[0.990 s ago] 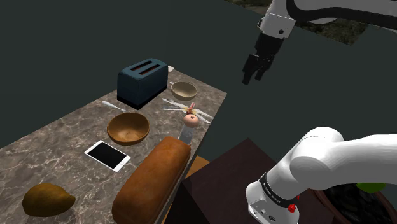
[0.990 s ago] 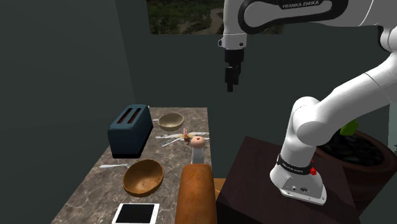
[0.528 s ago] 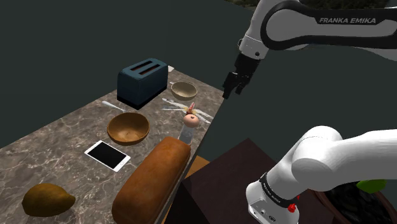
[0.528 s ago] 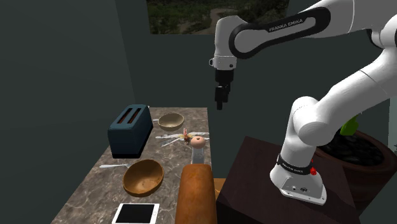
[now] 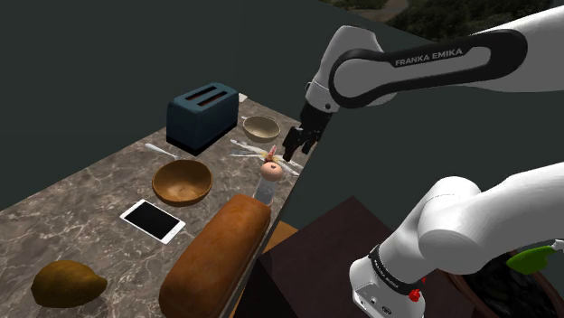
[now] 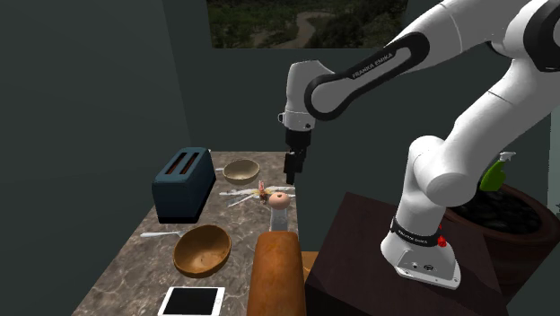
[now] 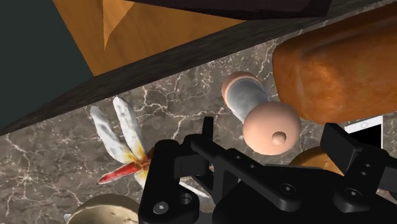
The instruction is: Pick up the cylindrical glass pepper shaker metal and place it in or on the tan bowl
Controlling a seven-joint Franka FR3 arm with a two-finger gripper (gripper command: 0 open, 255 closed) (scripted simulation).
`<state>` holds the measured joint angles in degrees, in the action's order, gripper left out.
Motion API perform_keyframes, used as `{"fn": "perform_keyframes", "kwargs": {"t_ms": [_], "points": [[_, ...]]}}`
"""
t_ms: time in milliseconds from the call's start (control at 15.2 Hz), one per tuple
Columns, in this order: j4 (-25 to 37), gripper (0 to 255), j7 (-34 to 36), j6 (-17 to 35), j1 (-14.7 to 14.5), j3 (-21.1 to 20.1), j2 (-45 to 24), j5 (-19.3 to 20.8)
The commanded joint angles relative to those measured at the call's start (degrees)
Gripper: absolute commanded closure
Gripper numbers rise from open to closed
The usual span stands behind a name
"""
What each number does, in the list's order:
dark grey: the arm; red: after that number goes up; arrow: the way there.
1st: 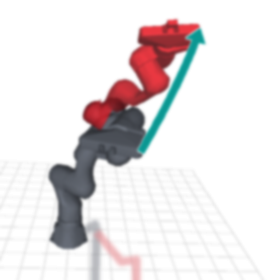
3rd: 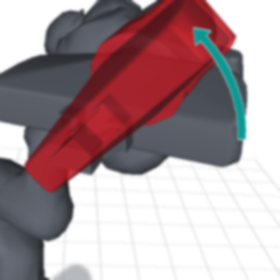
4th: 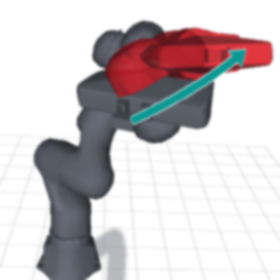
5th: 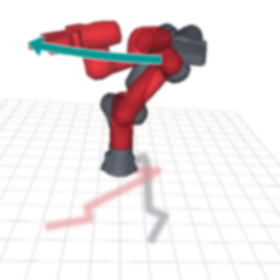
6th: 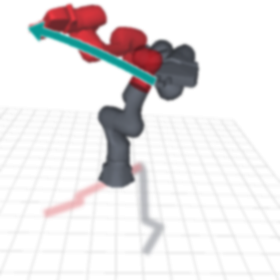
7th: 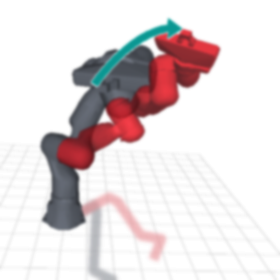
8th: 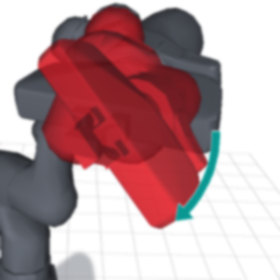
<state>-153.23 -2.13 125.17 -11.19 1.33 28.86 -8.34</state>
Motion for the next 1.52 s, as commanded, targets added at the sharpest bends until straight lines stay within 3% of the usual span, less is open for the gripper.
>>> {"fn": "perform_keyframes", "kwargs": {"t_ms": [0, 132, 594, 1122, 1188, 1452], "points": [[-0.5, 0, -0.6, 4.8, -1.6, -0.3, -3.5, -2.2], [-0.6, 0, -1.5, 9.0, -3.2, -0.6, -7.0, -4.4], [-2.5, 0, -2.6, 15.7, -4.3, -0.9, -11.8, -6.3], [-2.6, 0, -2.8, 16.3, -4.4, -0.9, -12.2, -6.5], [-2.6, 255, -2.8, 16.3, -4.4, -0.9, -12.2, -6.5], [-2.6, 255, -2.8, 16.3, -4.4, -0.9, -12.2, -6.5]]}}
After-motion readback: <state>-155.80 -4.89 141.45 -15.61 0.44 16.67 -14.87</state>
